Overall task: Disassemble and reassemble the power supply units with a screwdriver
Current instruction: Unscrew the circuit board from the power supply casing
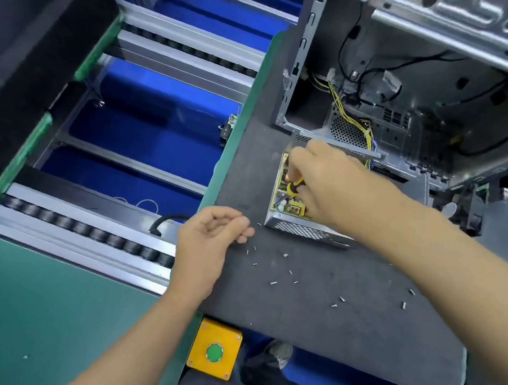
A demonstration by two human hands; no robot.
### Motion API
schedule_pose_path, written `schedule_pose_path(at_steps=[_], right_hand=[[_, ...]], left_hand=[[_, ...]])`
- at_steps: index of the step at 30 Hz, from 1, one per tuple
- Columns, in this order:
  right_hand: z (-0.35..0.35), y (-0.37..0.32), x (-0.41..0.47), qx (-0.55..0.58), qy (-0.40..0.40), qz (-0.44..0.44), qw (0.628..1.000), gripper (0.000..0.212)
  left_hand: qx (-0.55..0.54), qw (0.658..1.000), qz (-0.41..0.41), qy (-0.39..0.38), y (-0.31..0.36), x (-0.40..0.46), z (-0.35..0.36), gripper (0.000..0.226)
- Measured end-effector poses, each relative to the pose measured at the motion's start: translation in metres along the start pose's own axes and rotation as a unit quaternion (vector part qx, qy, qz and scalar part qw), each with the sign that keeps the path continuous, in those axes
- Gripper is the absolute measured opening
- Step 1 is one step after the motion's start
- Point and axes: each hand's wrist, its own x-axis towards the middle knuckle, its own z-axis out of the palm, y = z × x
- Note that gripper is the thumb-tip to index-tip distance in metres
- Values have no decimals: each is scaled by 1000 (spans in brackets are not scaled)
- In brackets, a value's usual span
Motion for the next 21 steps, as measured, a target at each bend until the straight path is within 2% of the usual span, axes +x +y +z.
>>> schedule_pose_path(at_steps=[2,5,7,12,14,18,21], right_hand=[[1,-1,3,-37,2,-1,999,14],[5,-7,7,-75,16,17,997,33],[7,-11,7,-98,34,31,994,38],[9,-4,-5,54,45,34,997,20],[14,-3,-8,62,57,32,996,19],[25,-6,-9,32,114,58,991,35],[27,0,-13,70,167,79,980,27]], left_hand=[[-18,1000,-15,13,2,10,-1,21],[-58,997,-43,19,7,20,5,25],[-90,994,-64,27,10,26,10,23],[-142,984,-103,10,11,36,24,11],[-150,983,-110,5,10,40,26,11],[-142,983,-120,6,9,49,31,10],[-149,980,-130,4,9,54,35,9]])
